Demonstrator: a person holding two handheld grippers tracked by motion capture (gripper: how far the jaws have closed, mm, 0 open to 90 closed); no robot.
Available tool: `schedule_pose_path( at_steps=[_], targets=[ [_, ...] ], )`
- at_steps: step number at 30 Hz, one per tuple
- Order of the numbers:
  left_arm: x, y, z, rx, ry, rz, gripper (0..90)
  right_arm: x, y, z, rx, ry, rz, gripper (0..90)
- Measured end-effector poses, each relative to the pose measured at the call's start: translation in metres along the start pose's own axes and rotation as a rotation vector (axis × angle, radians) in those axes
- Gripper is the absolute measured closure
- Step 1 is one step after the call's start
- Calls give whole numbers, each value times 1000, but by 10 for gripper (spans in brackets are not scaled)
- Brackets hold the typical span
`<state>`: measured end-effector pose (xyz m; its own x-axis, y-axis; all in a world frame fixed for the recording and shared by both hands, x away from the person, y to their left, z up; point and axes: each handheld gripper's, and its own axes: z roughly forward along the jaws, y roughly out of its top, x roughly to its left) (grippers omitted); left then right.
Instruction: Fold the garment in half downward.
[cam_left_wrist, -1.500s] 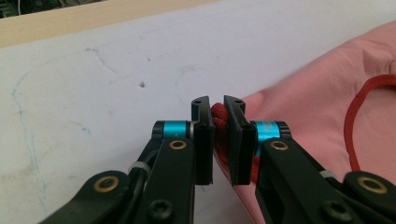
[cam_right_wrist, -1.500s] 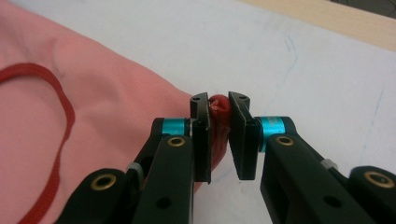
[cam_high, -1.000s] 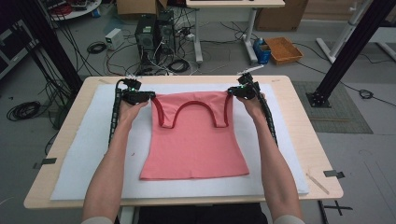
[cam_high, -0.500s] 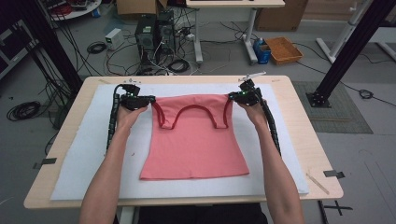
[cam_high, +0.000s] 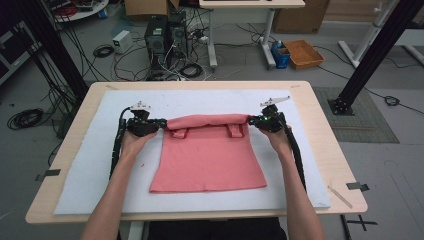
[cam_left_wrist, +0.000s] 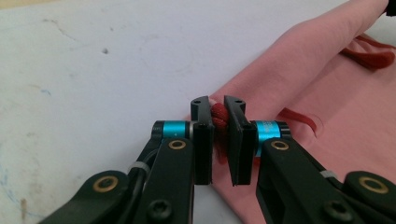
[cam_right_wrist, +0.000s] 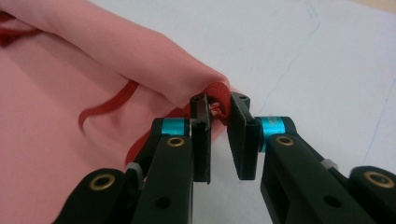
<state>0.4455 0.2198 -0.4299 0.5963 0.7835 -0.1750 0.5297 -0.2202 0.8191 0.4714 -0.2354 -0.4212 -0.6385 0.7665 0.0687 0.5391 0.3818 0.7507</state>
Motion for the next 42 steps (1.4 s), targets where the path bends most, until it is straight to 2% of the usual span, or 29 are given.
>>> schedule_pose_path(
  at_steps=[4,10,17,25,34,42],
  targets=[
    [-7,-7,-5,-8,-10,6,818,10,-10,-6,6,-20,-20,801],
    [-14,-14,-13,-7,-26,21,820,21,-26,-15,-11,-5,-7,803],
    [-22,-22,-22,-1,-45,33,819,32,-41,-22,7,-21,-33,803],
    [-35,-35,-34,21,-61,79,819,42,-56,-31,1,7,-28,803],
    [-45,-47,-40,48,-96,85,819,50,-74,-43,-33,28,-17,806],
    [-52,-59,-46,67,-118,88,818,55,-87,-50,-29,61,-3,807]
  ],
)
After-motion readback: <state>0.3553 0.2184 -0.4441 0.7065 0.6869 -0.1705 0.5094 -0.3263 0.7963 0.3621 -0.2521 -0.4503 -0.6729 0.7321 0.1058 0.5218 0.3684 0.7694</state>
